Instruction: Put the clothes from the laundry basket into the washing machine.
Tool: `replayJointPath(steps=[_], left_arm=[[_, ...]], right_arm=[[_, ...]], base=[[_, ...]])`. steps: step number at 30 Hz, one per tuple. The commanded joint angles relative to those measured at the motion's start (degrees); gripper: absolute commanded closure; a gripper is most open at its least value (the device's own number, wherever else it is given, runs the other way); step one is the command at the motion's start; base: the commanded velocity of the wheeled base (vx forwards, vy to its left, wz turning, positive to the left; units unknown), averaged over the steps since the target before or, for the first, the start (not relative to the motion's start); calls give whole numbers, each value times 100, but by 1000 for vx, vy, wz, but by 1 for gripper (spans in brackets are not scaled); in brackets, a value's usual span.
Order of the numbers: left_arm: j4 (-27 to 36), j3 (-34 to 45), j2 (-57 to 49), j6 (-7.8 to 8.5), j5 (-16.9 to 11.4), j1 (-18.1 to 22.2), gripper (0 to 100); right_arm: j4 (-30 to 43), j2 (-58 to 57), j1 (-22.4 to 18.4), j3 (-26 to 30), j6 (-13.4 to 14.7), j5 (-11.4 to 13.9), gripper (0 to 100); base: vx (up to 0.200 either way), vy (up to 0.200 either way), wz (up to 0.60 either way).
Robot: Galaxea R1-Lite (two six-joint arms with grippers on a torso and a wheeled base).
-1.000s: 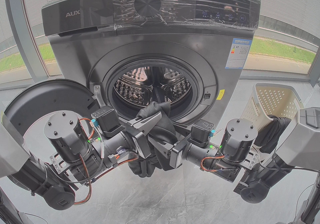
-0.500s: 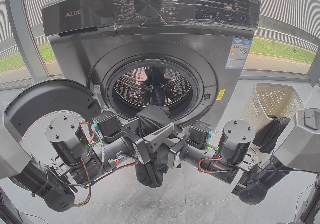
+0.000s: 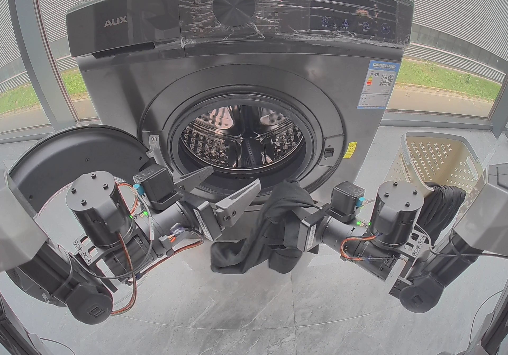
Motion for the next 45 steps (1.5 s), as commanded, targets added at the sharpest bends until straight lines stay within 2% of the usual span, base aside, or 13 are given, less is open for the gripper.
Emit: replayJointPath(steps=[1, 6, 11, 12, 18, 24, 25, 27, 30, 34, 38, 41, 45], left_arm=[[-4, -41, 110, 5, 1, 17, 0], [-145, 100, 145, 40, -17, -45, 0], [-364, 390, 136, 58, -96, -124, 0], [-487, 531, 127, 58, -96, -194, 0], [-487, 733, 145, 155, -104, -291, 0], [-496, 917, 189, 190, -148, -449, 0], [-496, 935, 198, 190, -227, -467, 0], [-496, 952, 198, 198, -263, -467, 0], [-496, 970, 198, 216, -271, -458, 0], [-496, 1014, 207, 225, -254, -458, 0], [-496, 1172, 374, 383, -245, -467, 0], [-505, 1216, 567, 471, -245, -458, 0], [-514, 1146, 848, 471, -280, -467, 0]], right_arm=[[-12, -260, -27, 474, -3, 12, 100], [-21, -375, 78, 422, 32, 39, 100], [14, -401, 201, 228, 322, 30, 100], [23, -410, 263, 211, 480, 30, 100], [-3, -366, 201, -158, 727, -14, 100], [304, -392, 245, -545, 814, -506, 100], [498, -419, 228, -598, 920, -656, 100], [586, -419, 201, -659, 1008, -726, 100], [788, -427, 157, -853, 1140, -1078, 100], [955, -427, 131, -1028, 1289, -1218, 100], [1421, -463, 166, -1494, 1632, -1587, 100], [1561, -463, 219, -1661, 1728, -1667, 100], [1553, -506, 245, -1723, 1737, -1667, 100]], base=[[0, 0, 0], [0, 0, 0], [0, 0, 0], [0, 0, 0], [0, 0, 0], [0, 0, 0], [0, 0, 0], [0, 0, 0], [0, 0, 0], [0, 0, 0], [0, 0, 0], [0, 0, 0], [0, 0, 0]])
